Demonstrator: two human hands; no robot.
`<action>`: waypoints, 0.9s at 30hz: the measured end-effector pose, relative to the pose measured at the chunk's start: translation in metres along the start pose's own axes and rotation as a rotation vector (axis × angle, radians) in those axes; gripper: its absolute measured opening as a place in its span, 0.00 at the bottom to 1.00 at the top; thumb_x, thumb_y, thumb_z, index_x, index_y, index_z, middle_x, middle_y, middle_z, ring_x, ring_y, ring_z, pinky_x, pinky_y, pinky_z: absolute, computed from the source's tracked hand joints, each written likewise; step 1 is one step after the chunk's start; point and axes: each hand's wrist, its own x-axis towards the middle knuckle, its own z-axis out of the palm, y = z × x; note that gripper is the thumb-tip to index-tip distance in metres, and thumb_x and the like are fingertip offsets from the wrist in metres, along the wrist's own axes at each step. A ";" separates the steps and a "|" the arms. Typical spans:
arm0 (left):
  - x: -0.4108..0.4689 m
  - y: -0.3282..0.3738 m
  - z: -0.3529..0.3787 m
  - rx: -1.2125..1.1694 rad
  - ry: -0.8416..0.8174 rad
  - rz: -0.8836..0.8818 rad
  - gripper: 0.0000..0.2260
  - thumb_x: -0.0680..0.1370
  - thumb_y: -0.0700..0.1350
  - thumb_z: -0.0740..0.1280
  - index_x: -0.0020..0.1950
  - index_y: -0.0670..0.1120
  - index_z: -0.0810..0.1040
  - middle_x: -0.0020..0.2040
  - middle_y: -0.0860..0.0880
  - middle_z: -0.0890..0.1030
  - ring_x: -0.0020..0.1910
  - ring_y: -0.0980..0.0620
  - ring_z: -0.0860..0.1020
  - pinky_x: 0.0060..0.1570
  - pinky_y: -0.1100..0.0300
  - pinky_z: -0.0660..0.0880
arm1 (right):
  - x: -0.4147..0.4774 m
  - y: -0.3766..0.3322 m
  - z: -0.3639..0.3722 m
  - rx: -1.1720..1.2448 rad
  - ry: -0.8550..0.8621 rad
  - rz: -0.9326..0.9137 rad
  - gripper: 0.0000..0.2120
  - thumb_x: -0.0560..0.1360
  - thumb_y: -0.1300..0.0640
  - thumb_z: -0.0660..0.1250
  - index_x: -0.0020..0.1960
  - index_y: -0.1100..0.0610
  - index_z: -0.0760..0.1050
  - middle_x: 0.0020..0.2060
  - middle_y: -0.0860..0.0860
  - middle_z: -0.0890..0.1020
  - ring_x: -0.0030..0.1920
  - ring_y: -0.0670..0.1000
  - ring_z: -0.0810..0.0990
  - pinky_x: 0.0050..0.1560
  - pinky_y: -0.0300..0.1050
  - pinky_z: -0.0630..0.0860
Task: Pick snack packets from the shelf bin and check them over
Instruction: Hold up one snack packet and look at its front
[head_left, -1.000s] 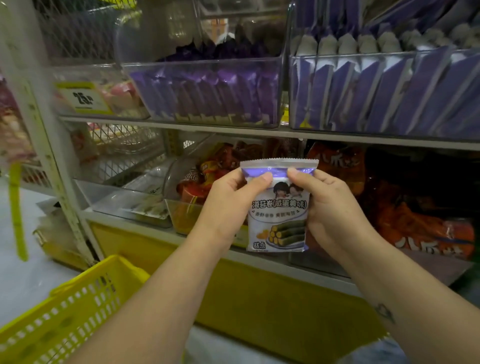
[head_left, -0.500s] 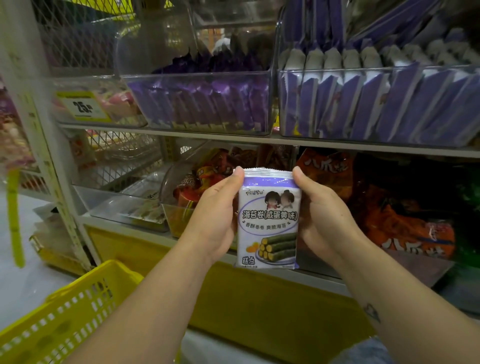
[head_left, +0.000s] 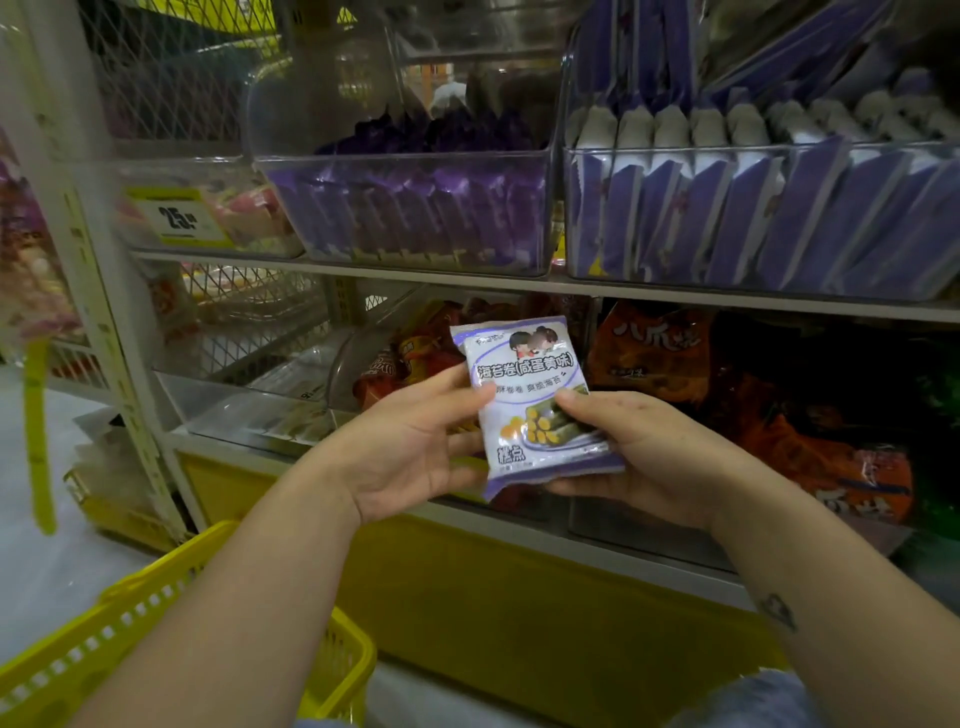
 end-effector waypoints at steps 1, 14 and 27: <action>-0.001 -0.001 -0.001 0.005 -0.027 -0.004 0.18 0.73 0.45 0.70 0.63 0.51 0.78 0.57 0.44 0.83 0.50 0.48 0.84 0.43 0.54 0.82 | 0.001 0.000 -0.001 0.018 0.015 0.002 0.15 0.78 0.52 0.63 0.46 0.60 0.84 0.46 0.59 0.86 0.42 0.54 0.86 0.36 0.44 0.82; 0.004 -0.008 0.008 0.124 0.156 0.184 0.23 0.77 0.38 0.66 0.68 0.57 0.68 0.61 0.47 0.81 0.52 0.50 0.84 0.43 0.53 0.81 | 0.004 0.003 0.001 -0.044 0.039 -0.118 0.19 0.71 0.45 0.66 0.52 0.59 0.81 0.45 0.56 0.86 0.38 0.50 0.85 0.33 0.39 0.79; 0.003 -0.013 0.023 -0.087 -0.004 0.082 0.31 0.73 0.49 0.67 0.76 0.51 0.65 0.56 0.46 0.82 0.50 0.49 0.82 0.46 0.53 0.78 | 0.010 0.010 0.013 -0.193 0.150 -0.275 0.11 0.79 0.55 0.64 0.59 0.46 0.77 0.53 0.46 0.83 0.52 0.43 0.82 0.48 0.40 0.79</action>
